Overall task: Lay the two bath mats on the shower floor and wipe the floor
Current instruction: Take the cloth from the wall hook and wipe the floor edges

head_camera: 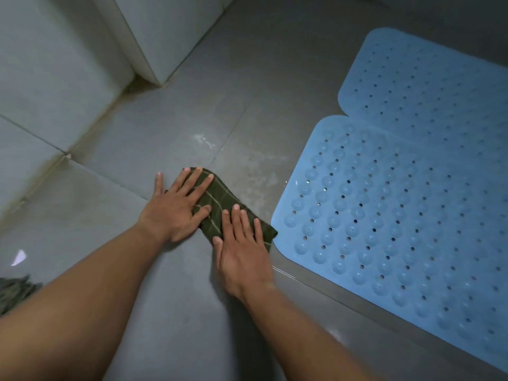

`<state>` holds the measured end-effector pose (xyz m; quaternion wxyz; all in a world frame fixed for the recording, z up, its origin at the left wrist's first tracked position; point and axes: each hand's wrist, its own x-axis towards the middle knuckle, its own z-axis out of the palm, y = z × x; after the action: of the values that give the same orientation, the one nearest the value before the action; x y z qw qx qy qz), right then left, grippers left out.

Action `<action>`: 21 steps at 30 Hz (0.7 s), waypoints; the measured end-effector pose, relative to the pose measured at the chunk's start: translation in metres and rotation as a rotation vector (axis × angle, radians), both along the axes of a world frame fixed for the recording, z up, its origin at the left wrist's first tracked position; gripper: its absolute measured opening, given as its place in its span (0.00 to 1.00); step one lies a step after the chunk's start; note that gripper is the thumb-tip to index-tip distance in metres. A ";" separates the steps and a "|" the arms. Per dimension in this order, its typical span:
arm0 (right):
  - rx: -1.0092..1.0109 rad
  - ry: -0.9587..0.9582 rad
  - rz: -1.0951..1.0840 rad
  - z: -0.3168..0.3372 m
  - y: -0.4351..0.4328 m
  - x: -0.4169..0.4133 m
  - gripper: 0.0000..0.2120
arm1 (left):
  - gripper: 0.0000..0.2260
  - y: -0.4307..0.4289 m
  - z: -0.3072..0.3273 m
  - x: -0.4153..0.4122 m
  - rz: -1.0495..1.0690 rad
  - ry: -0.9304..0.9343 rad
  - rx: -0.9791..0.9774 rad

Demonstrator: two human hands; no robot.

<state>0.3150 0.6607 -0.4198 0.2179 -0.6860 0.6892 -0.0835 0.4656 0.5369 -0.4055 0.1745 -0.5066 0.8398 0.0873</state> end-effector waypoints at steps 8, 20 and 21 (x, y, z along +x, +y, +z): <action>0.135 -0.035 0.039 0.008 -0.014 0.001 0.29 | 0.34 -0.019 0.007 -0.004 -0.008 -0.067 0.046; 0.089 0.081 -0.012 0.001 -0.012 0.005 0.28 | 0.34 -0.017 0.009 -0.008 0.019 -0.126 0.070; 0.095 0.072 -0.019 0.001 -0.012 0.005 0.28 | 0.34 -0.018 0.008 -0.008 0.018 -0.127 0.073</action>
<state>0.3203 0.6484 -0.4191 0.2242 -0.6708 0.7064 -0.0280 0.4573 0.5192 -0.3977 0.2451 -0.5118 0.8188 0.0873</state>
